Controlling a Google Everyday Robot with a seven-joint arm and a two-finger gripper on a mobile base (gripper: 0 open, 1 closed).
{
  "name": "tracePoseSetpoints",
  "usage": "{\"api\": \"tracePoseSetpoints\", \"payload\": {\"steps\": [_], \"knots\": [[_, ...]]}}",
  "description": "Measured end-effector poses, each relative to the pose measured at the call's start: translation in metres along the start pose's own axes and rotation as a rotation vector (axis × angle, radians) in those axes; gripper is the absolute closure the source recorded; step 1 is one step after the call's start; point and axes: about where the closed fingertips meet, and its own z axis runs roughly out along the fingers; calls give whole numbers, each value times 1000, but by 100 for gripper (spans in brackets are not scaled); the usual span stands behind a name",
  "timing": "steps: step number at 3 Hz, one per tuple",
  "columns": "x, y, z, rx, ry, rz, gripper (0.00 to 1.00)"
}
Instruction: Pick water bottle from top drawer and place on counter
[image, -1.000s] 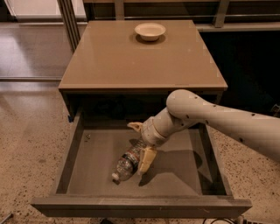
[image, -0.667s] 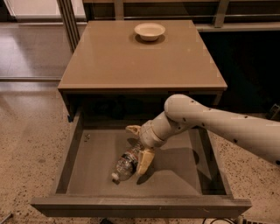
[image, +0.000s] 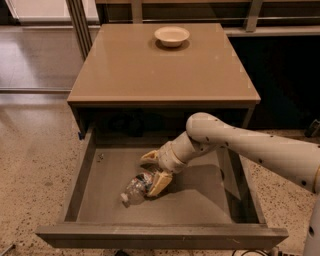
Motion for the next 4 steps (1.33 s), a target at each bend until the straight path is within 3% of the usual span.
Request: {"api": "tracePoseSetpoints", "payload": {"steps": [2,3,4], "knots": [[0,0,0,0,0,0,92],[-1,0,-1,0,0,0,100],[-4,0,-4,0,0,0,100]]}}
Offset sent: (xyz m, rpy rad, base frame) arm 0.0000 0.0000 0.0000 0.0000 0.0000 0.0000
